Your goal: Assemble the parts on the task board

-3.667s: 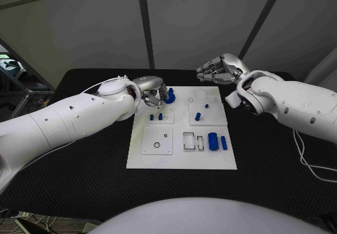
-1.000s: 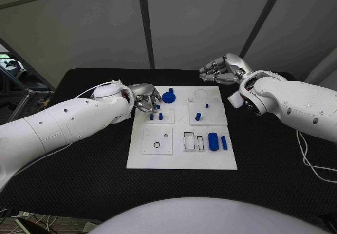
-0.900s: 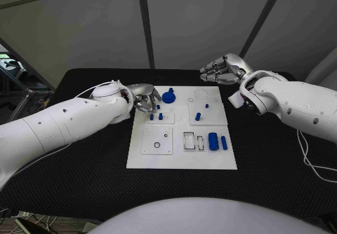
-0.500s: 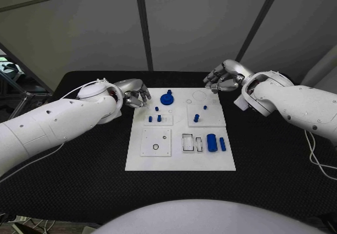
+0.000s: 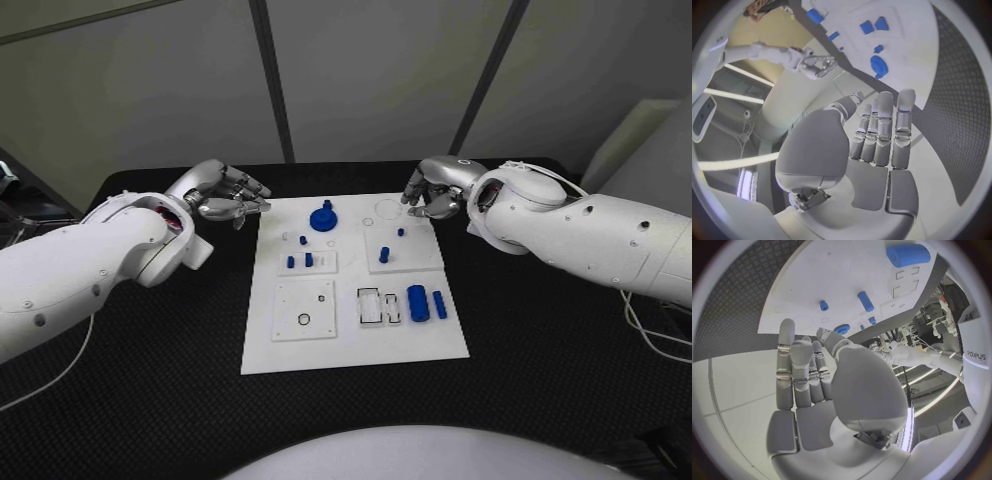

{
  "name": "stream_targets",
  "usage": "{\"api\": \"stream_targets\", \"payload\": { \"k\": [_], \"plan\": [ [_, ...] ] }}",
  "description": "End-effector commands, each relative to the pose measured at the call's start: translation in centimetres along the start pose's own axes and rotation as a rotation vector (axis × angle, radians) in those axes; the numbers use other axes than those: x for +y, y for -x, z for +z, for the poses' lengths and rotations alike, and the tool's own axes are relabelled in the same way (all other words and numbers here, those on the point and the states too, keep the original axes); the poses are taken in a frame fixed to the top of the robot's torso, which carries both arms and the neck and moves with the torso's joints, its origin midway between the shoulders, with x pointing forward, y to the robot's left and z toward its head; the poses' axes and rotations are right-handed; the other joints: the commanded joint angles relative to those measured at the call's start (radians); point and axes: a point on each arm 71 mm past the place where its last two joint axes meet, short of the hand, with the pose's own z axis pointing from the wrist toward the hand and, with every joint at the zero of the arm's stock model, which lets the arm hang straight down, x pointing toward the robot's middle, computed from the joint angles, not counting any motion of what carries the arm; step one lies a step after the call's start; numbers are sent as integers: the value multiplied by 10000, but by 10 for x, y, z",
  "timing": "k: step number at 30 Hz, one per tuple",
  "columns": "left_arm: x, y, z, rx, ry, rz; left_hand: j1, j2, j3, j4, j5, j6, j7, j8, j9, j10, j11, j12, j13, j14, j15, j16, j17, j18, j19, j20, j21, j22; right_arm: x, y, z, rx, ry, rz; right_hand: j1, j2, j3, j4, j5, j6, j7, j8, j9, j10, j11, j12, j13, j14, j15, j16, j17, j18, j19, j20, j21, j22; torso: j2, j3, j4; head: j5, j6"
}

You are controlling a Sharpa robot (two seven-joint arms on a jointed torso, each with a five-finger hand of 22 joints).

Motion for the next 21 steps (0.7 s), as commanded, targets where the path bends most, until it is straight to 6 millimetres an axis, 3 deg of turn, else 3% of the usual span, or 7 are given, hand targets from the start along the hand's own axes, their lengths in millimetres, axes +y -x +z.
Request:
{"api": "stream_targets", "payload": {
  "k": [1, 4, 11, 21],
  "plan": [
    [-5, 4, -7, -873, -559, -3405, 10, 114, -126, -9, -16, 83, -49, 60, 15, 69, -18, 153, 65, -80, -33, -68, -47, 329, -85, -28, -171, -108, 3, -5, -2, 256, -180, -1398, -92, -76, 57, 65, -93, -149, 34, -65, -12, -129, 29, -88, -6, 530, 54, 678, 735, -4, -55, 64, 167, 110, 12, -15, 6, -79, 97],
    [-8, 2, -13, -871, -752, -3945, 19, 137, -185, -10, -6, 98, -66, 81, 17, 63, -30, 241, 102, -105, -43, -101, -76, 351, -142, -36, -376, -213, 6, -11, -4, 393, -139, -1567, -125, -174, 93, 107, -174, -307, 90, -63, -15, -263, 87, -174, -4, 560, 99, 1466, 1592, -1, -47, 112, 384, 252, 15, -4, -5, -41, 163],
    [-11, -1, -20, -903, -923, -4704, 85, 206, -228, -33, 16, 113, -63, 108, 17, 18, -41, 348, 146, -142, -49, -149, -118, 365, -181, -49, -548, -315, 13, -20, -2, 489, 35, -1694, -69, -225, 236, 158, -191, -372, 117, -30, 9, -322, 128, -187, 7, 483, 122, 2361, 2537, 21, -146, 185, 765, 513, 32, 2, -3, 12, 235],
    [-11, -2, -22, -871, -967, -4936, 113, 235, -250, -45, 24, 105, -52, 114, 14, -16, -35, 395, 164, -163, -47, -170, -137, 362, -183, -52, -584, -345, 20, -31, 0, 681, 232, -1687, 21, -219, 419, 147, -150, -323, 106, -14, 21, -288, 117, -173, 7, 439, 123, 2774, 2955, 33, -240, 198, 1033, 697, 35, 10, -4, 129, 159]
  ]
}}
